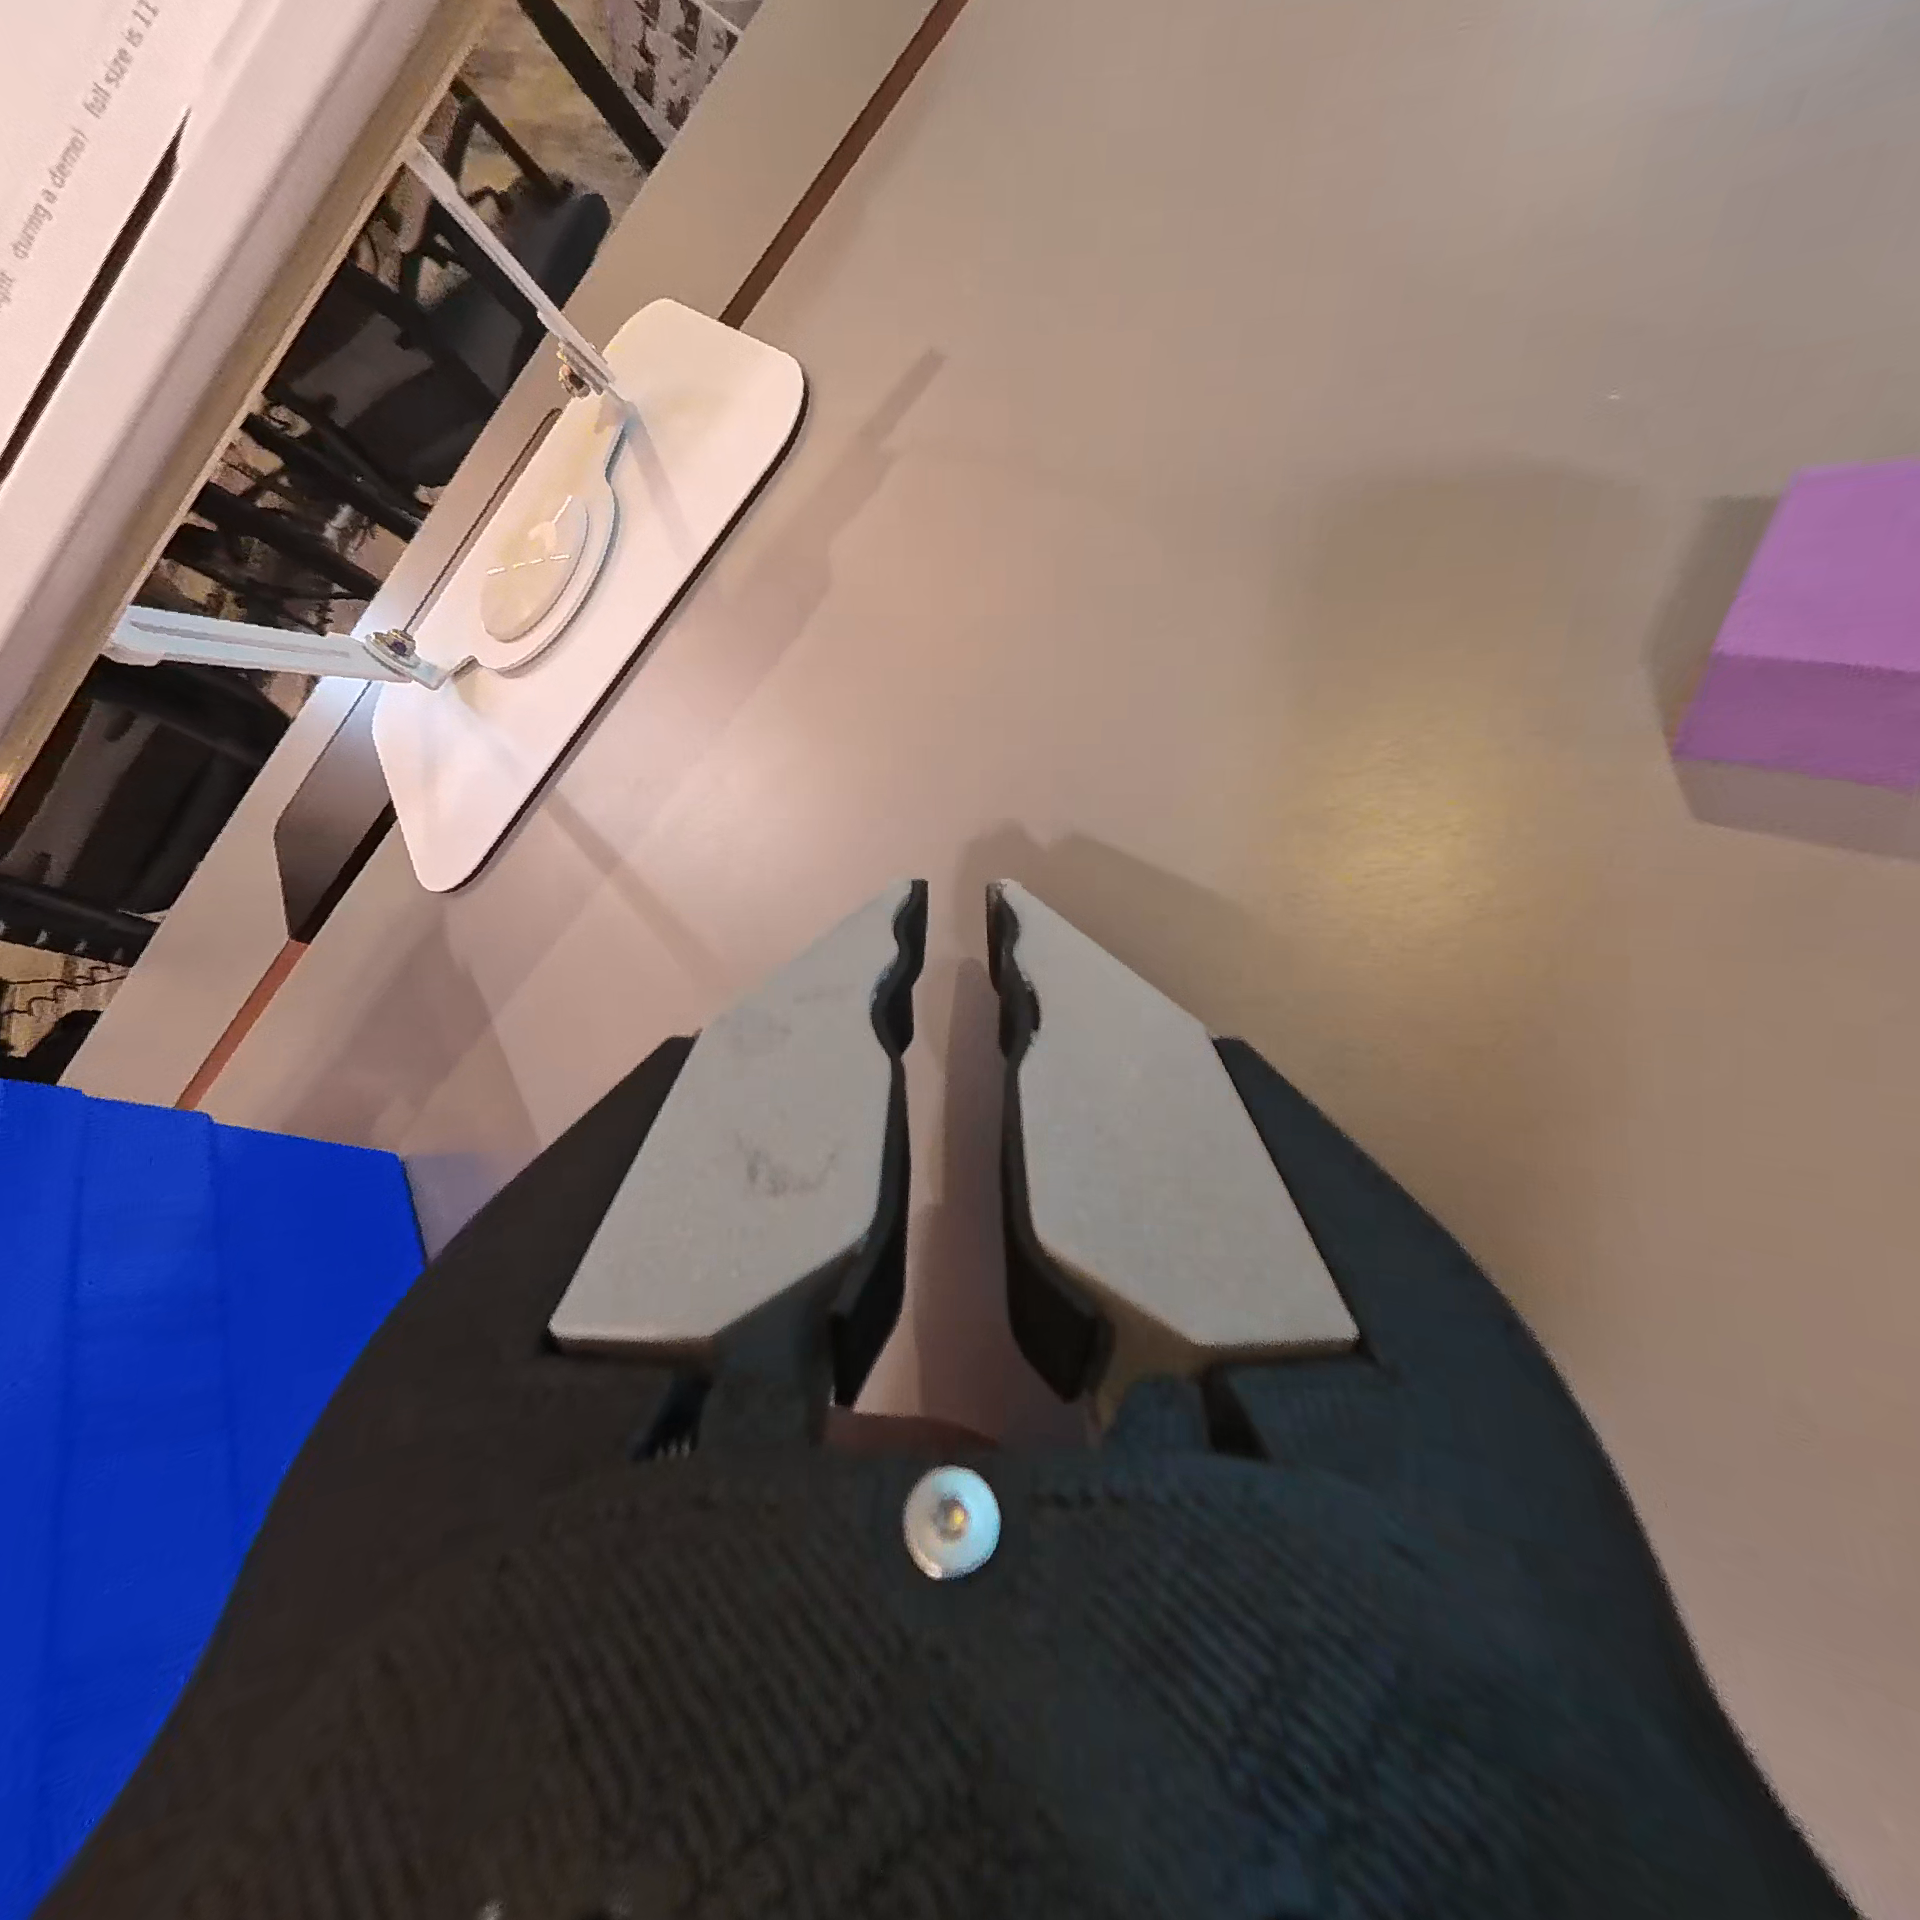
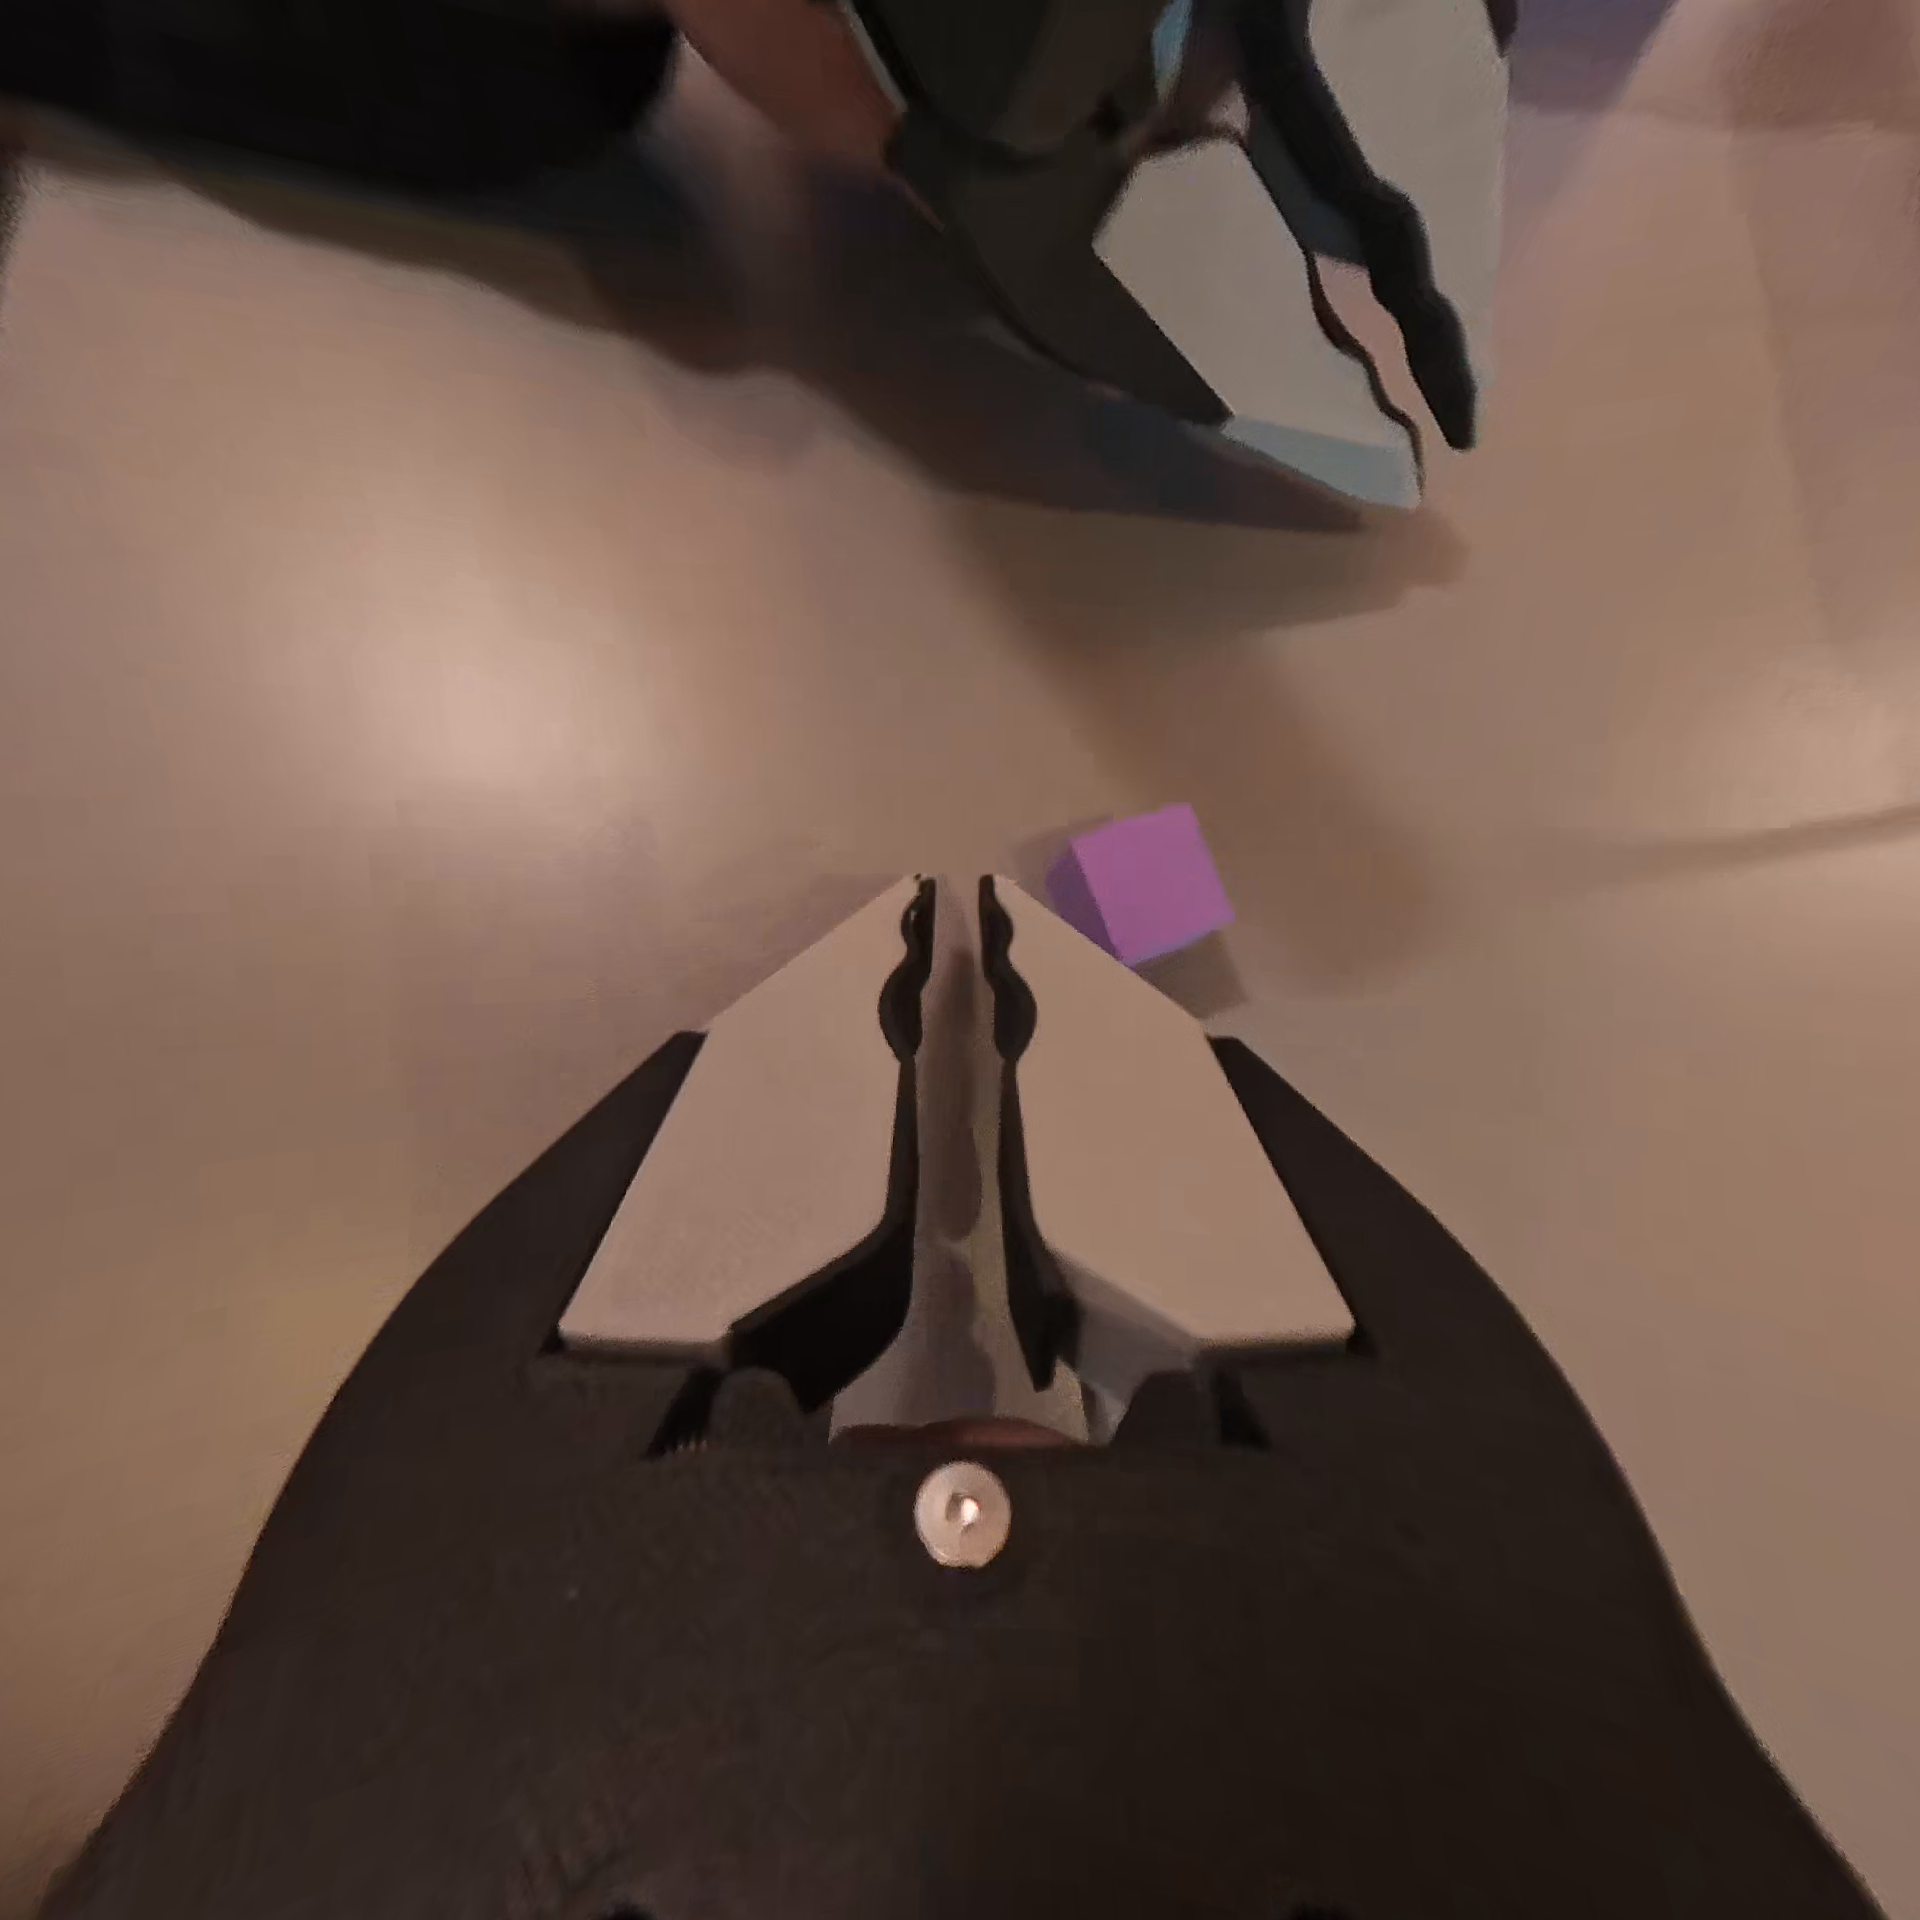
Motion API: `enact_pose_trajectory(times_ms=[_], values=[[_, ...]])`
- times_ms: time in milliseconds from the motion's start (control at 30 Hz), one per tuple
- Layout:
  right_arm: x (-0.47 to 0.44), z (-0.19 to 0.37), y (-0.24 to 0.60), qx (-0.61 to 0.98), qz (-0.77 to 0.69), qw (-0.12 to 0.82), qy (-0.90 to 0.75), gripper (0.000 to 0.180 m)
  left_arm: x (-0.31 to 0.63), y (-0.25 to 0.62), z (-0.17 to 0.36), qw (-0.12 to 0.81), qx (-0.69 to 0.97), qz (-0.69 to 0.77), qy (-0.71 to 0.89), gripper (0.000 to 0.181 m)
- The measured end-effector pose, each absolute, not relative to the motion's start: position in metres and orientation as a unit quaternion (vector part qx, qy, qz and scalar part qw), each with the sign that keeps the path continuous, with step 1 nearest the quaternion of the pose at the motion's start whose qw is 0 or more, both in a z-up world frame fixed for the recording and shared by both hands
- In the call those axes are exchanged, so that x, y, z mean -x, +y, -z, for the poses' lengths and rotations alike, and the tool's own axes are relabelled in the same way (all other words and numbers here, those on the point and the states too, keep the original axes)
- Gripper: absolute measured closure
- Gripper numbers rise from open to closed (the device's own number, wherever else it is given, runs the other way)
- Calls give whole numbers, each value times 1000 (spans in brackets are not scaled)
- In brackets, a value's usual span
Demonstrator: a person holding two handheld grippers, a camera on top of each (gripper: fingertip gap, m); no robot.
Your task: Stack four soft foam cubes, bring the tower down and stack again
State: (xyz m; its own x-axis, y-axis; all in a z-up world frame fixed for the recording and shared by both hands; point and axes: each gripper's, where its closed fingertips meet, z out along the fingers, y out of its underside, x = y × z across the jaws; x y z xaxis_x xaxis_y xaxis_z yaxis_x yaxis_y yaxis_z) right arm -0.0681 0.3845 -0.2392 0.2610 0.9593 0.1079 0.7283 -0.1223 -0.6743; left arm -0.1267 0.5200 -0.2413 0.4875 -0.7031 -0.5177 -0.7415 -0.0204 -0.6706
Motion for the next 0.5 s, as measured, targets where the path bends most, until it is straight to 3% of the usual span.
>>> enact_pose_trajectory(times_ms=[500], values=[[72, 249, 413, 754, -132, 350, -539, 172, 126, 518, 238, 486, 709, -19, 510, 171]])
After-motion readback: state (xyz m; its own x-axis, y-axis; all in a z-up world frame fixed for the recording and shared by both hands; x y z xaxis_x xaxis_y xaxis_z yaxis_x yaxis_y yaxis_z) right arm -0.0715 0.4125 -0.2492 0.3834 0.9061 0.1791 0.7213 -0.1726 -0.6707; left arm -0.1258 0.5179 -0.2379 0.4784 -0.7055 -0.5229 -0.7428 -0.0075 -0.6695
